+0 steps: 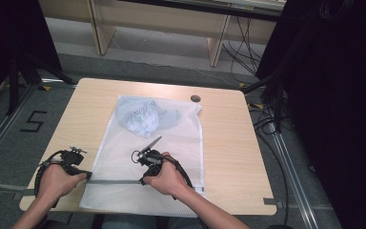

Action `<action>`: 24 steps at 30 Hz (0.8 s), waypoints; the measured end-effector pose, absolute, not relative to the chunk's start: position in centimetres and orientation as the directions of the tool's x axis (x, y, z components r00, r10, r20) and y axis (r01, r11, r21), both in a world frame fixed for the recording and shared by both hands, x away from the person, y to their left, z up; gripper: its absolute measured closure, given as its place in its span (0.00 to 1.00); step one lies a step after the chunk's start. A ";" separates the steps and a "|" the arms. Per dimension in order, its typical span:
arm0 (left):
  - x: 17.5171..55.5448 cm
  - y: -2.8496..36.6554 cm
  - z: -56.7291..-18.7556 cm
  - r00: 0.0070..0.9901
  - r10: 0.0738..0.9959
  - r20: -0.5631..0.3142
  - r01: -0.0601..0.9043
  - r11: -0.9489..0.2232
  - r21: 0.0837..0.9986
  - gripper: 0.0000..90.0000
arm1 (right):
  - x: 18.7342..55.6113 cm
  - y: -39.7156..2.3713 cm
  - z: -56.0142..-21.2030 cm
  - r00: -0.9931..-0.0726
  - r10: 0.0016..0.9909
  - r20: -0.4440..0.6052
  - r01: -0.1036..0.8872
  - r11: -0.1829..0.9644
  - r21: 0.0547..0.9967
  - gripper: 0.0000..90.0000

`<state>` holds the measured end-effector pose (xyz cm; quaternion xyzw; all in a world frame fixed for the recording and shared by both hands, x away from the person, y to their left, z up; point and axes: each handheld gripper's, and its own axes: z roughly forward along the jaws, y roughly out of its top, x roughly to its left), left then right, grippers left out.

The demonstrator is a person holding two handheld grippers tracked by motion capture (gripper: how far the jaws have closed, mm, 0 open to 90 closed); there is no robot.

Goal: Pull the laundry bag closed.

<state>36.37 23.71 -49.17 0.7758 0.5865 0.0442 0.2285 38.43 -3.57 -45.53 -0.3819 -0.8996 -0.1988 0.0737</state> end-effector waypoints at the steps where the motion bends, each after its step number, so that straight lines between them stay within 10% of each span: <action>1: 36.4 23.7 -49.2 0.308 0.930 -0.200 0.889 -0.207 0.408 1.00 | 38.4 -3.6 -45.5 -0.696 0.659 0.285 0.717 0.628 0.302 0.97; 24: 36.4 23.7 -49.2 0.308 0.930 -0.200 0.890 -0.207 0.406 1.00 | 38.5 -4.4 -45.4 -0.678 0.673 0.295 0.735 0.611 0.293 0.97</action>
